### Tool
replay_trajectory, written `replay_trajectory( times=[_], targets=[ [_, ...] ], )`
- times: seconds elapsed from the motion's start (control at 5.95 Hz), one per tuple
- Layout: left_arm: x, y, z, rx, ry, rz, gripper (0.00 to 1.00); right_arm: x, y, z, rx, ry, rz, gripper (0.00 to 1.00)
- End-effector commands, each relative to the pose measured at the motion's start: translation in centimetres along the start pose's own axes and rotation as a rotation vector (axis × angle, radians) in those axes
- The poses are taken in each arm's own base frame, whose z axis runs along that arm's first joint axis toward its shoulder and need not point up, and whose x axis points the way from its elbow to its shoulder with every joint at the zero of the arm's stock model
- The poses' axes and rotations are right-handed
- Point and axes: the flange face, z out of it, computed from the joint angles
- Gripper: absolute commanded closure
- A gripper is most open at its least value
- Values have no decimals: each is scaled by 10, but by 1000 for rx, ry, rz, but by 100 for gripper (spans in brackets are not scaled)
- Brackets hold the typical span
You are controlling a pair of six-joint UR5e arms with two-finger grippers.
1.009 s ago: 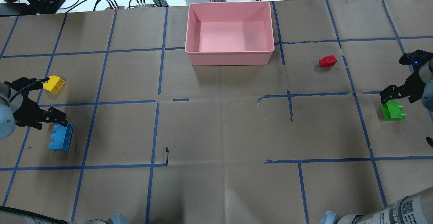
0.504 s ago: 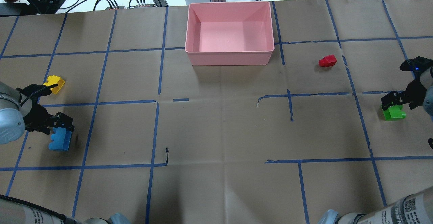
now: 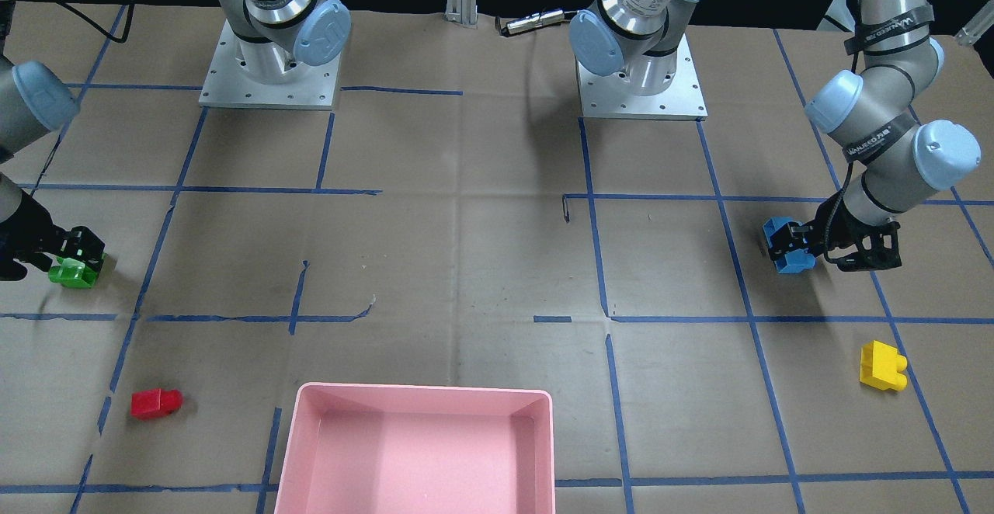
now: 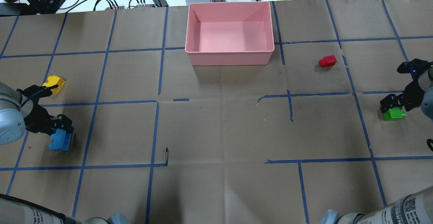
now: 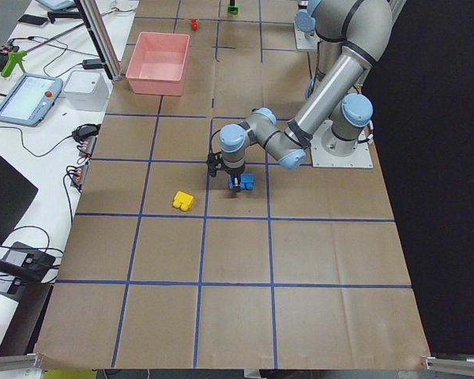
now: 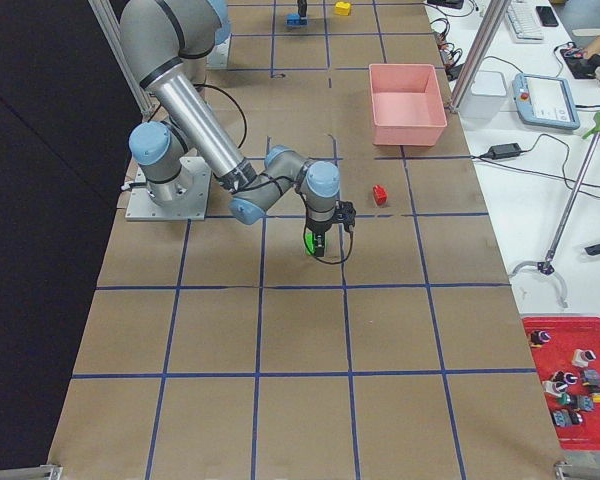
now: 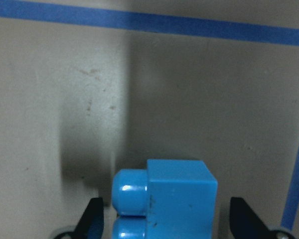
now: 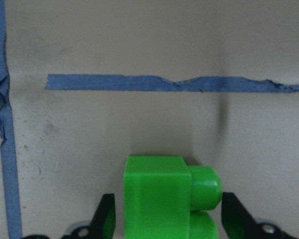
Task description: Put all blocks into box
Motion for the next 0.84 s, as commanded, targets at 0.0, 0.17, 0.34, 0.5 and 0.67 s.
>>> replay_trajectory(
  times=[0.0, 0.17, 0.34, 0.5, 0.67],
  targets=[
    [-1, -2, -2, 6, -6, -2, 58, 0, 0, -3, -1, 0, -23, 87],
    [-4, -6, -6, 10, -18, -2, 69, 4, -5, -21, 26, 27, -25, 92],
    [-7, -19, -31, 42, -42, -4, 70, 7, -19, -65, 45, 40, -32, 94],
    [-9, -52, -92, 30, -27, 22, 71, -12, -50, -113, 62, 36, -84, 94],
    [5, -93, -180, 4, -13, 46, 71, -58, -95, -164, 81, 33, -118, 94]
  ],
)
